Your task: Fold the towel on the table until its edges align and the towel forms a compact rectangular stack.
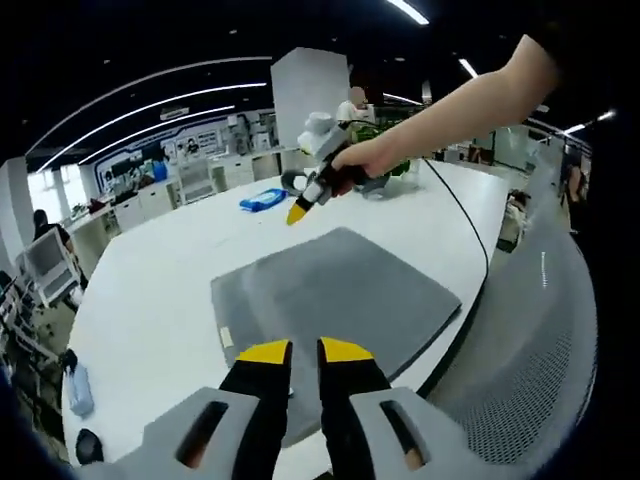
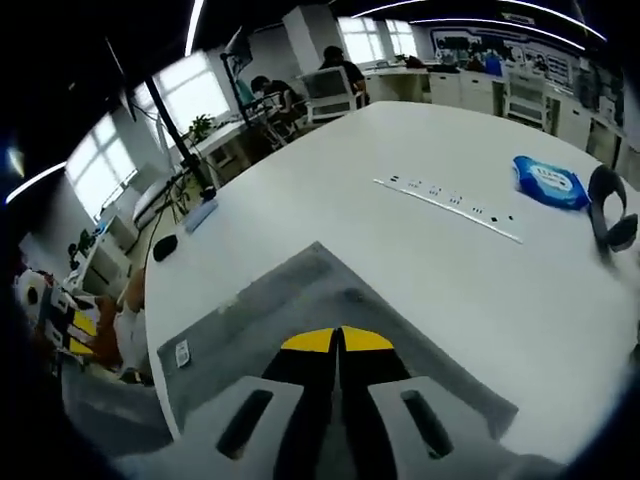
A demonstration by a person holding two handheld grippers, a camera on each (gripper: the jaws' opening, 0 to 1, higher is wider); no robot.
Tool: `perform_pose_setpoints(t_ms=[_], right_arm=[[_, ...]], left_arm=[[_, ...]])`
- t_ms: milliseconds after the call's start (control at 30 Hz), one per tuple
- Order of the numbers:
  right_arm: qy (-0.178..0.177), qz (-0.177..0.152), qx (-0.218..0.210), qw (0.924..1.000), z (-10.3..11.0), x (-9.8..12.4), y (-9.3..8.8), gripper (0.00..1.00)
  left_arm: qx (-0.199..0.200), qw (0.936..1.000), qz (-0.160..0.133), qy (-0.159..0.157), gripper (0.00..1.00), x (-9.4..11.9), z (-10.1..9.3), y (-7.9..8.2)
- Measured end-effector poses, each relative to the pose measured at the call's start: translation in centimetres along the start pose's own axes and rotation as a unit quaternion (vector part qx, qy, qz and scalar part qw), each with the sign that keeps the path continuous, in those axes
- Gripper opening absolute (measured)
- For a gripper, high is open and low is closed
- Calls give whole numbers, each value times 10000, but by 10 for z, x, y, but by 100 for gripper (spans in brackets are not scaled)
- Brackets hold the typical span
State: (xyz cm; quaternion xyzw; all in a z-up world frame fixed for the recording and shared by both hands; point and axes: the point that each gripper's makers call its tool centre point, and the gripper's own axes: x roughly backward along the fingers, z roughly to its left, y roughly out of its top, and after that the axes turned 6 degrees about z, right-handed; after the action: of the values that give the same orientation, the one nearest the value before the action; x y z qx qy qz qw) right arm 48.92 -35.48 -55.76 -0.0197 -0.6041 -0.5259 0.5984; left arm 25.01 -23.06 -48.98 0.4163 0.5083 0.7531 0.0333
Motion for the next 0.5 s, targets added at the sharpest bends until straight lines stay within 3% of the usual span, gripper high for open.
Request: perform_pose_setpoints(t_ms=[100, 233, 333, 400, 500], right_arm=[[-34, -66, -48, 10000, -10, 22, -10, 0], [-203, -33, -5, 9998, -29, 43, -27, 0], [-382, 205, 19, 9991, -47, 51, -45, 0], [-511, 282, 64, 9983, -58, 56, -53, 0], [-557, 420, 62, 9975, -68, 58, -66, 0]], left_arm=[[-488, 9980, -5, -405, 8, -13, -25, 32], [-660, 9909, -63, -1169, 7, -36, -64, 67], [-886, 9857, 147, -1424, 4, -54, -86, 76], [-1345, 9777, 424, -1558, 1, -66, -106, 77], [-1638, 9689, 522, -1778, 1, -85, -139, 82]])
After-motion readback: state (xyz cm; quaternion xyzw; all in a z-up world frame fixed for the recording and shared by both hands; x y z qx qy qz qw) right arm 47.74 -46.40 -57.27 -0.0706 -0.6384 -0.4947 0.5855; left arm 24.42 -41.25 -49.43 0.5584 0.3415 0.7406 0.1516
